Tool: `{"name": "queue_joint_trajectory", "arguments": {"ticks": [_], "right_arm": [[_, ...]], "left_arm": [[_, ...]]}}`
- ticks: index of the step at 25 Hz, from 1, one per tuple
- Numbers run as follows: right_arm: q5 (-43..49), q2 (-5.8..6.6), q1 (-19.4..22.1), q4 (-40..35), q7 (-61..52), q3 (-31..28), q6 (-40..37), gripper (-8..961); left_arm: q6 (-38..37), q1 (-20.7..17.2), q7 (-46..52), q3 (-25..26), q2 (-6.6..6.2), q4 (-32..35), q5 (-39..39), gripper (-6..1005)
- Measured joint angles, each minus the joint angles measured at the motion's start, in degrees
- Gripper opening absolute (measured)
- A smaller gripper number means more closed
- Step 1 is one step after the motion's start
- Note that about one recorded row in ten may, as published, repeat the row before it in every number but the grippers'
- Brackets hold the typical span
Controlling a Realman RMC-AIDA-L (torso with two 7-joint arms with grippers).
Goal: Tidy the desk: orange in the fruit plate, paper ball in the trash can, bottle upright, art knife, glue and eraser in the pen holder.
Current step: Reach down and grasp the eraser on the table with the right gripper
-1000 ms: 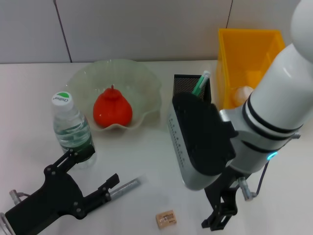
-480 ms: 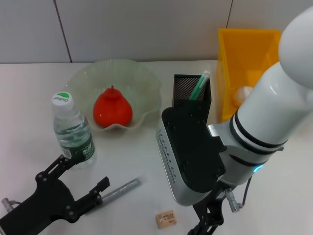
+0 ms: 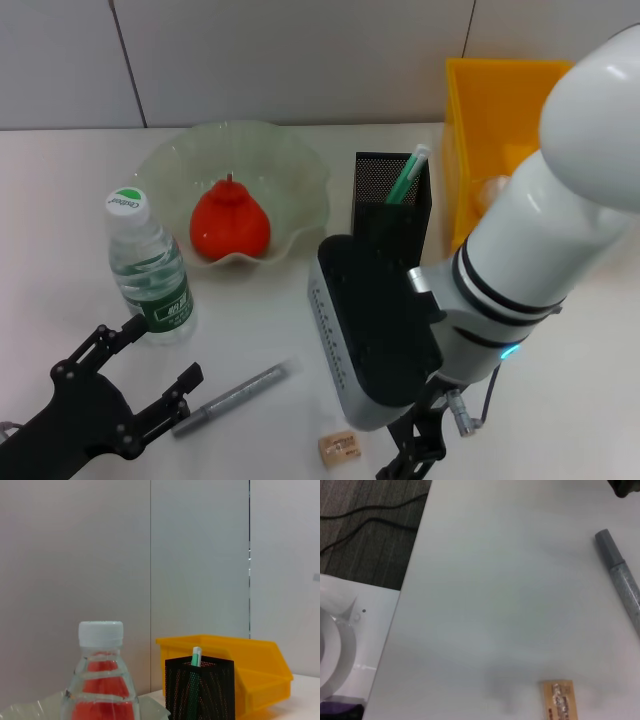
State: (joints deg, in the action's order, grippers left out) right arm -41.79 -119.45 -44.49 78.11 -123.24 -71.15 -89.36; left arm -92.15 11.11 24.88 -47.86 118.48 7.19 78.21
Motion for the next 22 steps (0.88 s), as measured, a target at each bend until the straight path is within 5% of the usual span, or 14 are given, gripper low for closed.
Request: {"name": "queue_joint_trajectory", "arguments": {"ticks": [20,22], "right_arm": [[-0.07,-0.05,0.17,-1.76,-0.62,3.46,5.45,739],[-0.01,-0.06,0.13,-1.51,-0.94,3.46,5.33,653]], "left_arm": [[-0.25,-0.27,0.0,0.96,-0.02,0.04,0.01,827],[-0.25,-0.27,0.0,0.96,-0.02,0.04,0.01,827]]}}
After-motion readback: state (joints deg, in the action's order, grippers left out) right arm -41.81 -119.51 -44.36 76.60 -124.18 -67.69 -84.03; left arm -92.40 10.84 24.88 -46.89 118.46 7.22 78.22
